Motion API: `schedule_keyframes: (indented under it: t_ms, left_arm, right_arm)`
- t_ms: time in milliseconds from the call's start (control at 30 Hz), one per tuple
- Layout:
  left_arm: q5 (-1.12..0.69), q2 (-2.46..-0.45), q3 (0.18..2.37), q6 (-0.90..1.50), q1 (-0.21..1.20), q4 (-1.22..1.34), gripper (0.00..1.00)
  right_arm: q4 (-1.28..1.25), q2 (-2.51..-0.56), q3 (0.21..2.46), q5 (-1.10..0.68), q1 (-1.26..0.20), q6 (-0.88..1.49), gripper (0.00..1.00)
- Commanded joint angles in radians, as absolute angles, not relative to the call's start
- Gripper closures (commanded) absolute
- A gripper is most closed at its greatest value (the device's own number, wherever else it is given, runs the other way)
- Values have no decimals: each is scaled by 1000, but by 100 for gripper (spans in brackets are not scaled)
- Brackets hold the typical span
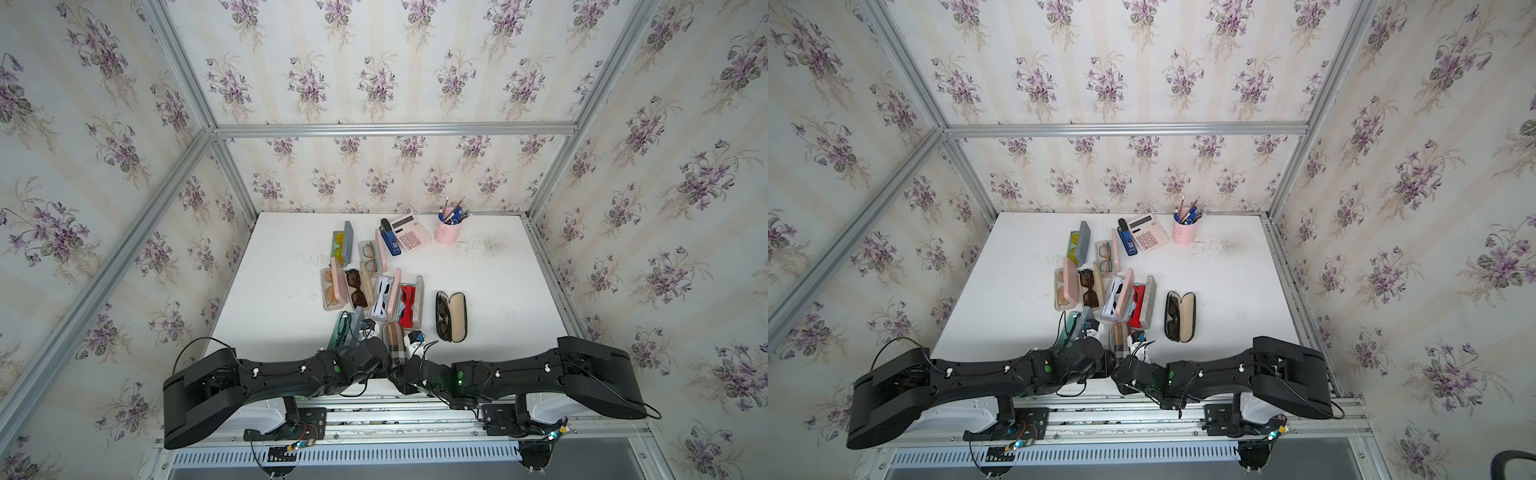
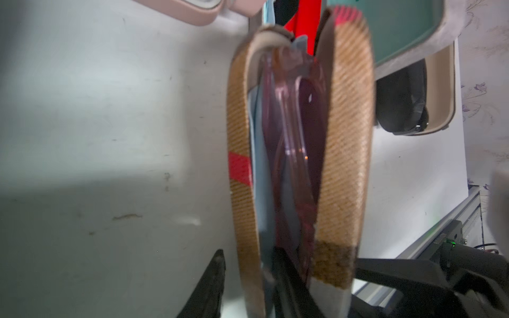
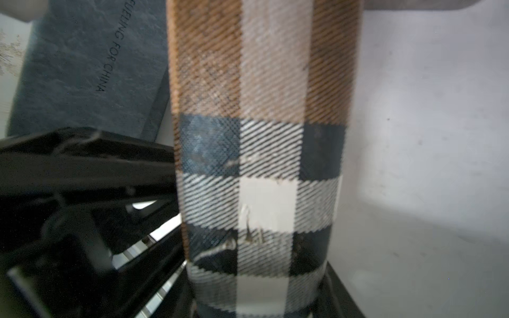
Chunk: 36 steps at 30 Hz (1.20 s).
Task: Close the glasses case
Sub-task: Close the glasses case at the center of the board.
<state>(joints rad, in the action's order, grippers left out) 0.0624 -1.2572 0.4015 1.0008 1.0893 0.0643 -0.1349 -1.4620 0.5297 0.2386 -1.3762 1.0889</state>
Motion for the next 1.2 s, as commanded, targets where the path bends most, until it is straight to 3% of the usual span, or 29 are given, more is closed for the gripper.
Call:
schedule_keyframes:
  t_ms: [0, 167, 367, 633, 833, 1167]
  left_arm:
    - [-35, -1246, 399, 975, 1093, 184, 62]
    - [-48, -1227, 378, 984, 1094, 192, 50]
    - [-28, -1180, 370, 986, 1093, 155, 45]
    - [29, -1056, 333, 1002, 1094, 84, 17]
    - [77, -1010, 328, 1002, 1092, 3, 16]
    - [120, -1109, 316, 1082, 1090, -22, 23]
  right_arm:
    - [2, -1486, 550, 264, -1376, 1071, 61]
    - [65, -1509, 578, 280, -1376, 1075, 61]
    - [78, -1500, 584, 291, -1376, 1078, 58]
    - [144, -1466, 607, 318, -1380, 1066, 44]
    - [139, -1394, 604, 340, -1380, 1034, 29]
    - [154, -1356, 614, 352, -1379, 998, 25]
